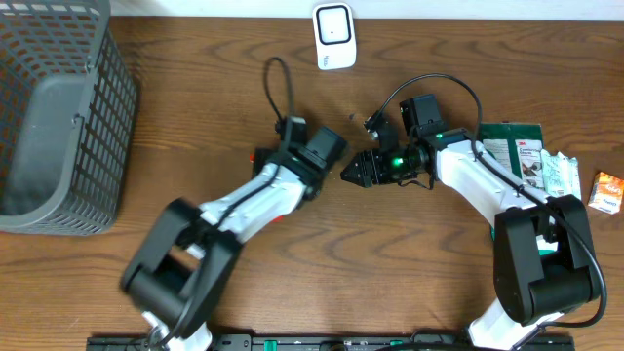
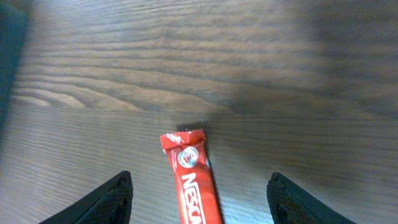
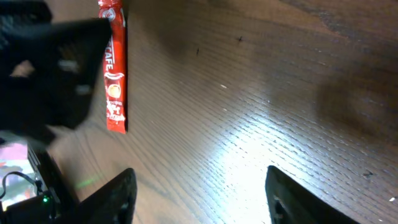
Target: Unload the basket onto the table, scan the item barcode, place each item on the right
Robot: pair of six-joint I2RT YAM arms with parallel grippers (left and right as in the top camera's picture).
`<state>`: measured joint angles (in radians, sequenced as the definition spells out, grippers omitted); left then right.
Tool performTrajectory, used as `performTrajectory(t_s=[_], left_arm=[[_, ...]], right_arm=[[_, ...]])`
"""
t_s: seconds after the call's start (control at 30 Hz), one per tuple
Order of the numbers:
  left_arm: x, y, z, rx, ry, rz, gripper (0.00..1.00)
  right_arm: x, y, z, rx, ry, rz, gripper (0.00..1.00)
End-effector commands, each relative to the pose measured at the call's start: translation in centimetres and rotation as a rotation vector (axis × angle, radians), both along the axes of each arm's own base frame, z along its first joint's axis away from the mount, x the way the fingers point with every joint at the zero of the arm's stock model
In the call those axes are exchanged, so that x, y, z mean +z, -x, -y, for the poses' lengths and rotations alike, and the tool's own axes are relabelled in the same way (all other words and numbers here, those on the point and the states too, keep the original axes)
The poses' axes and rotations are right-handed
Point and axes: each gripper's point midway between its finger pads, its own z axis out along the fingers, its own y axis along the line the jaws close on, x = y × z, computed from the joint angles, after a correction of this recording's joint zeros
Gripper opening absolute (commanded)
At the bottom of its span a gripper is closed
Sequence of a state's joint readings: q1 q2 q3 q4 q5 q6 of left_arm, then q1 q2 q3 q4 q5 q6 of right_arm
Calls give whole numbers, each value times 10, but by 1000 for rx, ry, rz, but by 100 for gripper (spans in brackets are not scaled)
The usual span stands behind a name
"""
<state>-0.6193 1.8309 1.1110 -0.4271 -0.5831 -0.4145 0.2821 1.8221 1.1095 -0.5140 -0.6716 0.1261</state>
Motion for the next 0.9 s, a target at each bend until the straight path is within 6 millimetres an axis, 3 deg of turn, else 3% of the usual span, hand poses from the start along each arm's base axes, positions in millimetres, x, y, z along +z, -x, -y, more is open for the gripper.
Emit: performTrajectory(t_s=[0.0, 0.13, 0.2, 0.27, 0.4, 0.47, 0.63, 0.87], left_arm=[[37, -6, -7, 30, 334, -58, 67], [60, 1, -50, 128, 566, -118, 67], [73, 5, -88, 216, 641, -103, 67], [76, 12, -118, 285, 680, -110, 68], [63, 29, -146, 393, 686, -160, 72], [57, 36, -153, 420, 685, -177, 72], [55, 38, -154, 421, 679, -184, 74], [55, 39, -154, 424, 678, -192, 74]], right_arm=[[2, 2, -11, -27, 17, -11, 57], [8, 1, -25, -12, 159, 35, 56], [30, -9, -33, -8, 291, 113, 58], [66, -22, -53, -20, 346, 226, 56], [95, -28, -94, -40, 370, 384, 51], [84, -28, -106, -49, 417, 426, 51], [34, -15, -150, 21, 479, 466, 52], [-30, -9, -176, 71, 513, 449, 52]])
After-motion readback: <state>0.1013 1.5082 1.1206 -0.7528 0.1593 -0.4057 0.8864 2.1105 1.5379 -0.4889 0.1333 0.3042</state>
